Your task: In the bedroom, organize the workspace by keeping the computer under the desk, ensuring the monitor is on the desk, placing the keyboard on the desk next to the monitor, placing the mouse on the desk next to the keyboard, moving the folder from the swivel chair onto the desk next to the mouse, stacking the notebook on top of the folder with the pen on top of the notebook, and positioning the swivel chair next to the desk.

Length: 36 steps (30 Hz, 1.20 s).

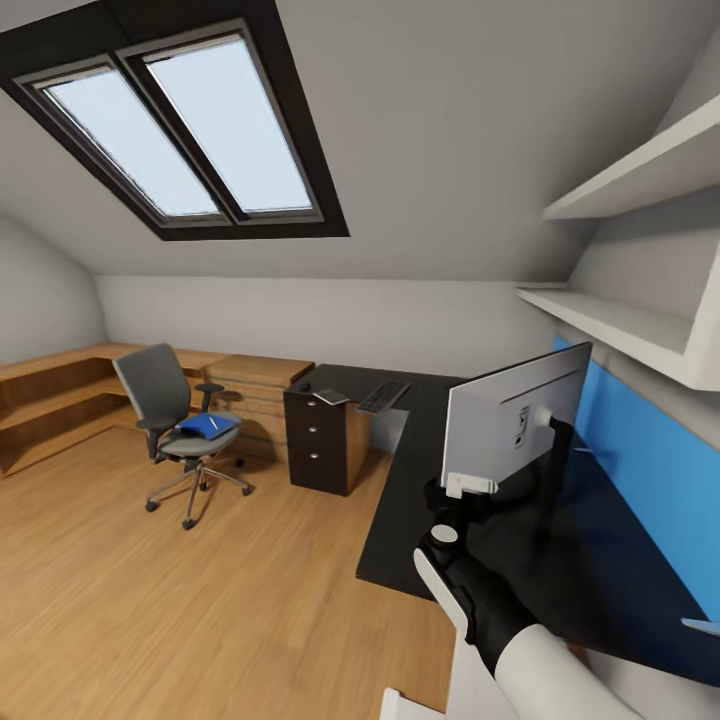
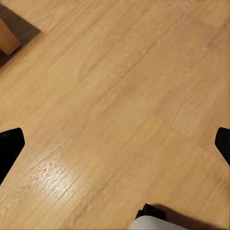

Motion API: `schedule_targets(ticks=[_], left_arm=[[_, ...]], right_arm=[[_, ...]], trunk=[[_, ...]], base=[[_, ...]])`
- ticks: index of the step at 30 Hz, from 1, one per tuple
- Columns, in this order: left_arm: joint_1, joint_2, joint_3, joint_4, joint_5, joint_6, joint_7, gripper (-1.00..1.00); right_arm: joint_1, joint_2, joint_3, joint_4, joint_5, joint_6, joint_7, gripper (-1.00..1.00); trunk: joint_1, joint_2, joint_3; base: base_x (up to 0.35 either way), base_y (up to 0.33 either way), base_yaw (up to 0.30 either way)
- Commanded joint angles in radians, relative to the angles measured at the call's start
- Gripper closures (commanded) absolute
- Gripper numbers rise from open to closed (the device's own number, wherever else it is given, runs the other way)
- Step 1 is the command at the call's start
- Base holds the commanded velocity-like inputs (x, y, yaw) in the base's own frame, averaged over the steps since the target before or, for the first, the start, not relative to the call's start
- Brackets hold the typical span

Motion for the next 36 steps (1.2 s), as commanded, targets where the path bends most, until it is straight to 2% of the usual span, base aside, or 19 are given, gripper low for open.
schedule_targets(ticks=[1, 7, 17, 25, 36], left_arm=[[0.001, 0.000, -0.008, -0.003, 0.007, -0.001, 0.003, -1.00], [0.001, 0.000, -0.008, -0.003, 0.007, 0.000, 0.002, -1.00], [0.001, 0.000, -0.009, -0.003, 0.007, -0.001, 0.002, -1.00], [0.001, 0.000, -0.010, -0.003, 0.007, 0.000, 0.001, -1.00], [0.001, 0.000, -0.009, -0.003, 0.007, -0.001, 0.001, -1.00]], right_arm=[[-0.001, -0.001, 0.004, -0.001, -0.003, 0.008, -0.007, -1.00], [-0.001, -0.006, 0.004, 0.001, -0.003, 0.008, -0.006, -1.00], [-0.001, -0.020, 0.003, 0.001, -0.003, 0.006, -0.006, -1.00], [-0.001, -0.040, -0.002, 0.001, -0.004, -0.010, -0.012, -1.00], [-0.001, -0.043, -0.034, 0.003, -0.005, -0.014, -0.035, -1.00]], trunk=[[0.001, -0.001, -0.001], [0.001, -0.001, -0.001], [0.001, -0.001, -0.001], [0.001, -0.001, -0.001], [0.001, -0.001, -0.001]], base=[[0.201, 0.110, 0.000], [0.196, 0.110, 0.000], [0.054, 0.022, 0.000], [0.085, 0.002, 0.000], [0.014, 0.000, 0.000]])
